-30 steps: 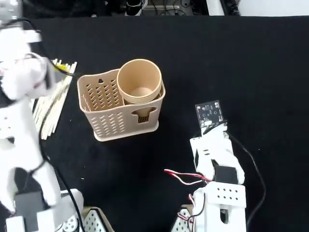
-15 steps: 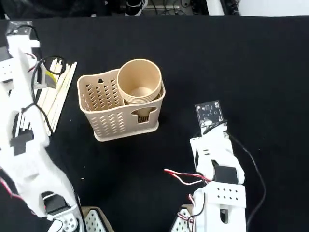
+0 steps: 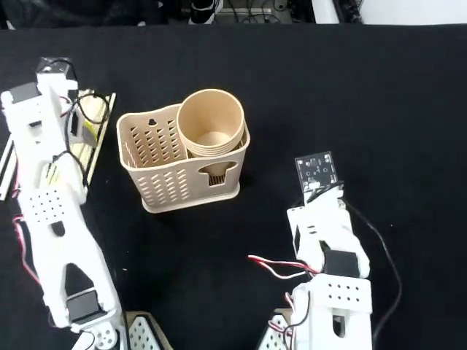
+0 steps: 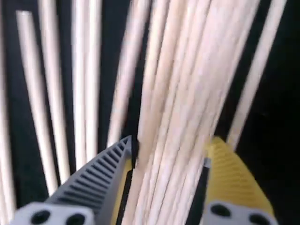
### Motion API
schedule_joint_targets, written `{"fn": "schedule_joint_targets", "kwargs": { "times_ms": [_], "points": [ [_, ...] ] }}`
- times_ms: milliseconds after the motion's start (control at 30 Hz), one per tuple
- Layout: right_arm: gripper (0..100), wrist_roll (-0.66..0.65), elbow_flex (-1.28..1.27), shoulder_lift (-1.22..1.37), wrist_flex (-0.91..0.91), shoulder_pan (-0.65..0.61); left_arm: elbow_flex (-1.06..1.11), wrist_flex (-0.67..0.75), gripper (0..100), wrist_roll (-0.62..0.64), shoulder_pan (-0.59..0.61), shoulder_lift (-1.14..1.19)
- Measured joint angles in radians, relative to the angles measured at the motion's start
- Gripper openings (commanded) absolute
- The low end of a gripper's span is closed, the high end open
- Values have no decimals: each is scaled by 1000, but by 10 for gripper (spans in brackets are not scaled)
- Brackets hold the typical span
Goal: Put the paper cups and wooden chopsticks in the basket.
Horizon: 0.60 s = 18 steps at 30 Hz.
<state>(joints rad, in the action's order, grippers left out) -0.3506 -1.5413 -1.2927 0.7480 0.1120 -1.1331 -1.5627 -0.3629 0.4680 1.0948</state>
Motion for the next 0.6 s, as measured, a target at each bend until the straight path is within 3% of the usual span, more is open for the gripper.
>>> {"fn": "schedule_joint_targets", "kwargs": {
  "times_ms": [300,600],
  "points": [
    [18,0,-5,0,-18,-2,-422,-184,37,0,-25,235],
    [18,0,-6,0,-20,0,-485,-195,28,23,-46,275]
  ]
}}
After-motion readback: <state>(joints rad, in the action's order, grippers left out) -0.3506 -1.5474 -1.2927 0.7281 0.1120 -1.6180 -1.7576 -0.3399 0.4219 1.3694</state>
